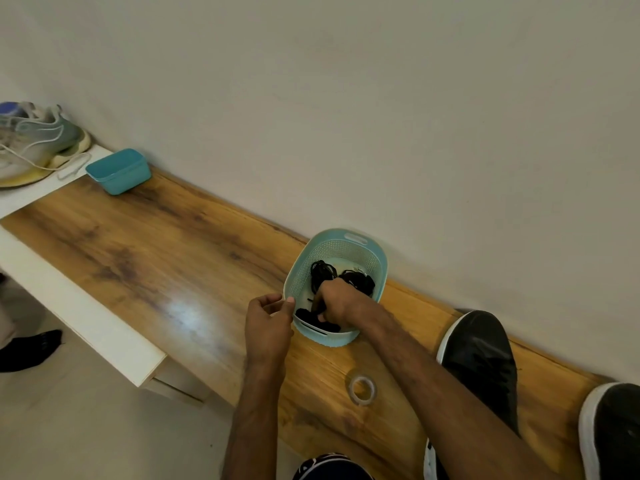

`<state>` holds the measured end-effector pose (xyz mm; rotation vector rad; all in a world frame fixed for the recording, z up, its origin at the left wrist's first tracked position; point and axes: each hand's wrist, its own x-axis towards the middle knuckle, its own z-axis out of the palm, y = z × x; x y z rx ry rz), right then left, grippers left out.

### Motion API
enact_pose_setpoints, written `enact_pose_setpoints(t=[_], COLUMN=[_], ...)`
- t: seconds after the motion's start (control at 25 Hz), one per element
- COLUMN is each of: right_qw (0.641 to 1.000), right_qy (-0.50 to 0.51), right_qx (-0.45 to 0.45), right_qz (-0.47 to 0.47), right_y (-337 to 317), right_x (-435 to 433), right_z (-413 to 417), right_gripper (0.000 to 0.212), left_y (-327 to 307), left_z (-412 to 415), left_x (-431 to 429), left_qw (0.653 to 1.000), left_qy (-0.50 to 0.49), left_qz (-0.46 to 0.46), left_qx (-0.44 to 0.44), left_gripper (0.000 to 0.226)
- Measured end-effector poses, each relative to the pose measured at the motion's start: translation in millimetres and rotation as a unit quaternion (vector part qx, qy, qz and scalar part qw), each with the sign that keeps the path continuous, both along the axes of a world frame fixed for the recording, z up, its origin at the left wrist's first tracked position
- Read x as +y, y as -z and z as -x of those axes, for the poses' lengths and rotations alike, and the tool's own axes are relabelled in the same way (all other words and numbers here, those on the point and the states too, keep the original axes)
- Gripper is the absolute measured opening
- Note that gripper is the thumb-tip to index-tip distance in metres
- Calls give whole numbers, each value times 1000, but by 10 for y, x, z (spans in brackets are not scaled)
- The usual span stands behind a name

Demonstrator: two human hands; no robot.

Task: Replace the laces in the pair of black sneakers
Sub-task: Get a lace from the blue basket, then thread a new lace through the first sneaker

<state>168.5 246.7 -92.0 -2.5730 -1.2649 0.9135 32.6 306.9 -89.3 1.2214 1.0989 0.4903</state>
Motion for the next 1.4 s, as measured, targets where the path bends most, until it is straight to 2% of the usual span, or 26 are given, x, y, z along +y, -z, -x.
enact_pose_setpoints(t=[0.12,0.24,0.36,0.52,0.64,0.72,0.8,0.92,1.0,1.16,1.28,1.36,1.4], right_qw=[1000,999,996,984,957,942,939,932,918,912,922,927,931], right_qy=[-9,1,14,58,130,181,224,292,333,339,345,337,331], right_qx=[-7,-38,-61,-57,-66,-77,-88,-87,-39,38,57,71,54], right_qz=[4,-25,-70,-159,-252,-273,-247,-195,-212,-229,-164,-150,-143], right_y=[-7,-78,-245,-564,-835,-960,-970,-796,-686,-532,-475,-496,-524], right_x=[12,-32,-179,-574,-1181,-1757,-2377,-3156,-3415,-3353,-3280,-3342,-3398], right_z=[-24,-93,-117,-42,73,177,312,620,855,960,813,755,748], right_gripper=[34,34,31,25,19,15,16,16,12,15,20,6,4], left_y=[-4,-150,-418,-754,-949,-977,-912,-741,-653,-571,-614,-645,-650], left_z=[-2,-13,-52,-136,-251,-281,-270,-283,-370,-508,-492,-448,-437], left_x=[-7,-31,-89,-383,-881,-1261,-1550,-1802,-1922,-2149,-2278,-2299,-2289], left_qw=[1000,991,973,939,910,878,836,760,702,631,605,616,633], left_qy=[-7,-39,-34,37,167,270,373,514,557,608,607,597,594], left_qz=[-19,-124,-228,-340,-377,-394,-402,-382,-402,-413,-444,-443,-422], left_qx=[15,33,-5,-41,-49,-29,5,107,186,248,263,262,260], left_gripper=[28,23,16,11,11,10,9,22,39,57,46,39,38])
